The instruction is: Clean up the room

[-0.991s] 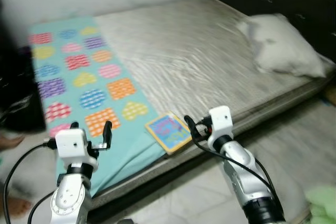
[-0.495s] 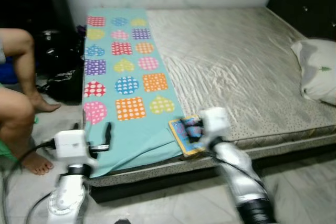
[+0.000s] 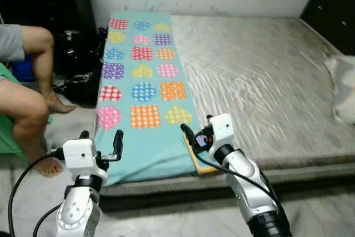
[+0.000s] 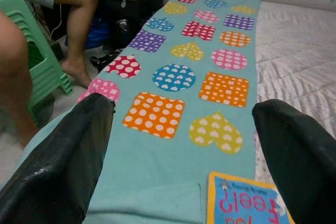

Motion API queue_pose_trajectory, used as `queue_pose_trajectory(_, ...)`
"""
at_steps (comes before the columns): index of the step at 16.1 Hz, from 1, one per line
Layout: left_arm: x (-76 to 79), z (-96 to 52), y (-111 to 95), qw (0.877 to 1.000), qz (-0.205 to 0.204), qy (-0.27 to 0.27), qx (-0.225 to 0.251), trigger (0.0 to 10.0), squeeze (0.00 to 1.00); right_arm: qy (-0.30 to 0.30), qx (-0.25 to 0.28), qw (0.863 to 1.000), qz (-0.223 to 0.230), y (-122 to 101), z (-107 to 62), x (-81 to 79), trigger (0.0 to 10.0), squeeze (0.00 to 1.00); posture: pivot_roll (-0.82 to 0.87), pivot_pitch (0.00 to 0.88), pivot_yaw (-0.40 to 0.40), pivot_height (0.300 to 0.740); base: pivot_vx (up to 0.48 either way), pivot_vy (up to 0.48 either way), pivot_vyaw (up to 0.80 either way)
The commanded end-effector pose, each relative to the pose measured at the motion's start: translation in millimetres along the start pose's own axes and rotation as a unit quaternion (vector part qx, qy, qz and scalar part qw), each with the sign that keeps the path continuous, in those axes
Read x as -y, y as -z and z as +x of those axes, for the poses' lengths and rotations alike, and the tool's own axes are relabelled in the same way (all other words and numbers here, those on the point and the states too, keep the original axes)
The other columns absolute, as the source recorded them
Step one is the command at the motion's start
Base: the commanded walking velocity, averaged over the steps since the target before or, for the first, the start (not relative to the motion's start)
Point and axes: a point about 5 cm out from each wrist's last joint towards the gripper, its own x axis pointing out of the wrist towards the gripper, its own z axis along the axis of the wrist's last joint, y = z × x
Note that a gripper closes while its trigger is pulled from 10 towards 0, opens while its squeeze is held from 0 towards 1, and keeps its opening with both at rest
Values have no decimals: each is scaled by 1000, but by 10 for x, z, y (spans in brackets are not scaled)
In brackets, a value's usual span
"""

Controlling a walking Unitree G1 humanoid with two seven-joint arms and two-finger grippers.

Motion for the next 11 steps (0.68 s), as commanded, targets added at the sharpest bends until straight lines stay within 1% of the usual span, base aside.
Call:
queue_pose_trajectory(1,25,11,-28,1000,-2,11,6,10000,0,3,-4,1000,0,20,-8,36,10000,0,38,115,-116,740,311,0,0)
queue_pose_trajectory(6,21,27,-20,1000,-4,10,4,10000,0,8,-2,1000,-4,15,-5,37,10000,0,38,116,-114,740,301,0,0)
queue_pose_trajectory(7,24,33,-3,1000,-13,6,-2,10000,0,8,-2,1000,-4,14,-5,36,10000,0,38,116,-114,740,0,0,0)
queue_pose_trajectory(11,7,37,14,1000,-3,-1,-9,10000,0,6,-1,1000,-6,9,3,30,10000,0,44,118,-114,740,0,0,0)
